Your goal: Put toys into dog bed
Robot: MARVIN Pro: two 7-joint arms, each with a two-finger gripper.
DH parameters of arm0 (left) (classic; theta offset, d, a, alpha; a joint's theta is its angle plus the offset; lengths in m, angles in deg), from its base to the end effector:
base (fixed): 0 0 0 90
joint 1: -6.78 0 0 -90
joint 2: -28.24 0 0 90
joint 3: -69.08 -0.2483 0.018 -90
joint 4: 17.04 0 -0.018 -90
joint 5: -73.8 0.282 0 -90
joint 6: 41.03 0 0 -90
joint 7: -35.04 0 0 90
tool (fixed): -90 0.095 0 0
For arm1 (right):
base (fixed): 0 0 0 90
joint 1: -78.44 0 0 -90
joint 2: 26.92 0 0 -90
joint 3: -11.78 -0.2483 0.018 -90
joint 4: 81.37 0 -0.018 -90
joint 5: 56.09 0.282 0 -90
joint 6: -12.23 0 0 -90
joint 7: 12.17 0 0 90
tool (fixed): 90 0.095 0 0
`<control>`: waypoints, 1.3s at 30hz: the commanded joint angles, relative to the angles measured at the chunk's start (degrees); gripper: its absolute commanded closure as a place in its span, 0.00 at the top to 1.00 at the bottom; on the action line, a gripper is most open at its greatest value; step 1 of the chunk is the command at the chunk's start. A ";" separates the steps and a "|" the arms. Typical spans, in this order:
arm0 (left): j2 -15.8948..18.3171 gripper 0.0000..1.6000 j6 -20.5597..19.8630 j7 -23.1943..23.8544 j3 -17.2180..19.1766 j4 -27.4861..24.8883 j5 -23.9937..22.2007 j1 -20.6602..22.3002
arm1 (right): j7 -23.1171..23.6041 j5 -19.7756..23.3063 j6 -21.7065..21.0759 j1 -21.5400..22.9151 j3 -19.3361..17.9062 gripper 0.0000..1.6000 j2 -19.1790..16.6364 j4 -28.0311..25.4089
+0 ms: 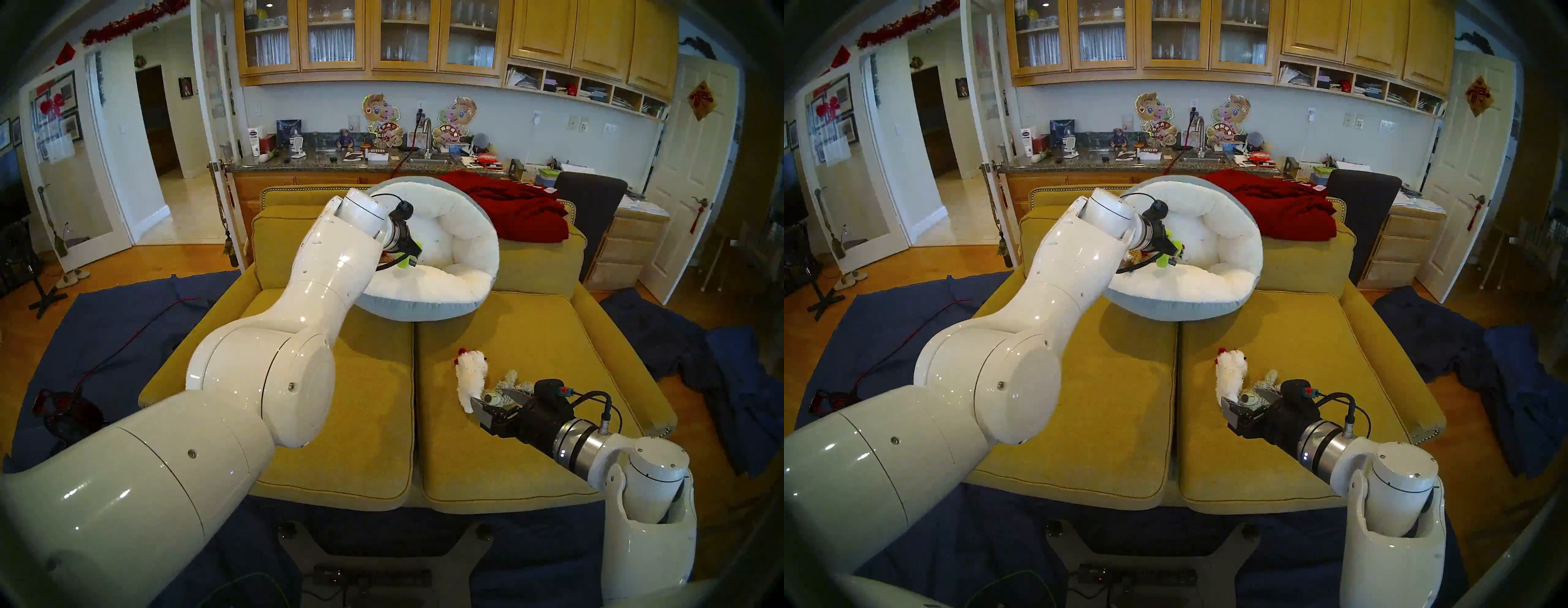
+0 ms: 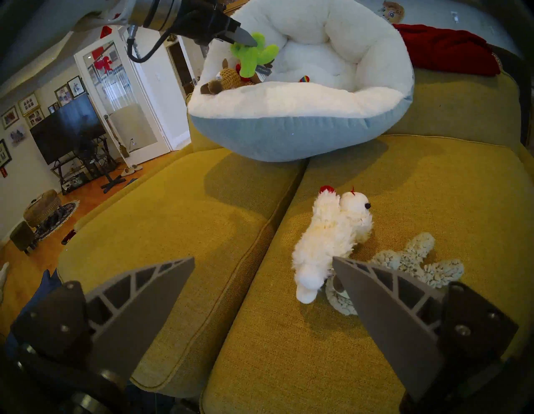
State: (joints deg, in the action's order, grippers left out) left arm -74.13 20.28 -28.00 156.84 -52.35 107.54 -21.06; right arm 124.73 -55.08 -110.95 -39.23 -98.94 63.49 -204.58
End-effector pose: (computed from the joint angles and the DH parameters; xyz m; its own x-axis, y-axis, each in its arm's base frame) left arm 0.5751 -0.1440 -0.1211 0.2739 -0.5025 0.8201 -0.5257 -0.7922 -0.3099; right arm 0.2434 -0.0498 -0.2498 0.4593 -0.0208 0.8881 0.3910 -0.8930 -0.2231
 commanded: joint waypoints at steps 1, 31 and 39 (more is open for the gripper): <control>-0.74 1.00 1.15 -0.88 0.44 0.24 -0.47 5.43 | 0.12 0.23 0.37 0.96 0.07 1.00 -0.18 -1.49; -1.09 1.00 12.28 12.89 4.25 1.19 -8.63 4.74 | 0.23 0.36 0.12 0.65 -0.03 1.00 -0.38 -4.78; 0.86 1.00 12.52 19.44 3.20 -2.43 -8.37 1.21 | 0.25 0.35 0.17 0.69 -0.01 1.00 -0.45 -4.62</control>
State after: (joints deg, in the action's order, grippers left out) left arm -74.85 31.26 -12.86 160.64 -50.30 99.85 -19.02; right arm 124.93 -54.99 -110.94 -39.08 -98.94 62.98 -207.31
